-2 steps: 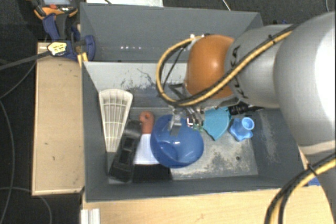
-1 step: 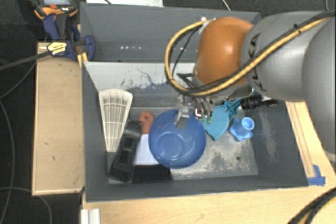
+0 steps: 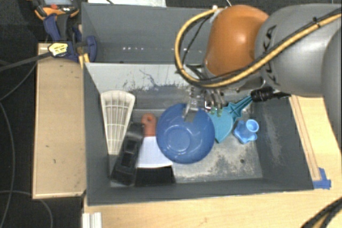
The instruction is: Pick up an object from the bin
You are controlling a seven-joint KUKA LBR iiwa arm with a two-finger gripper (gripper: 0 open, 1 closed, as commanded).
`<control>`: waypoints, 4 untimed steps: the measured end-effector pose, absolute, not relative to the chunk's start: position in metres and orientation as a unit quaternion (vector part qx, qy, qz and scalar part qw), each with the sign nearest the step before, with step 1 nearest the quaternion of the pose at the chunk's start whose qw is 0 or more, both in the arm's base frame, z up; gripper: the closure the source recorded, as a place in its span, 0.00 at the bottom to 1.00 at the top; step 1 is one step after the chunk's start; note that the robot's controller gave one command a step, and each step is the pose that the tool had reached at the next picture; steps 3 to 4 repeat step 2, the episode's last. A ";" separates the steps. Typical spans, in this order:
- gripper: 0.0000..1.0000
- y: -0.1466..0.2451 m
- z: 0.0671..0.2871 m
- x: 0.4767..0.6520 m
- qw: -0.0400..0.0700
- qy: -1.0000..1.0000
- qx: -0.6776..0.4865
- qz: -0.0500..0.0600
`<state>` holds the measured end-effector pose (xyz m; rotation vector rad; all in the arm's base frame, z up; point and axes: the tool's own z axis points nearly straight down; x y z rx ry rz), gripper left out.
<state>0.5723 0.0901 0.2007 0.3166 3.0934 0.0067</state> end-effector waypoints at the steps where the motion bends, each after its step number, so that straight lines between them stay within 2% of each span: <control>1: 1.00 0.089 0.197 0.573 0.015 0.995 0.102 0.002; 2: 1.00 0.083 0.229 0.565 0.018 0.990 0.142 0.003; 4: 1.00 0.083 0.229 0.565 0.018 0.990 0.142 0.003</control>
Offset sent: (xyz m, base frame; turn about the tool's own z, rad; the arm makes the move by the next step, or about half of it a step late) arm -0.0086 -0.0063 0.0266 0.0824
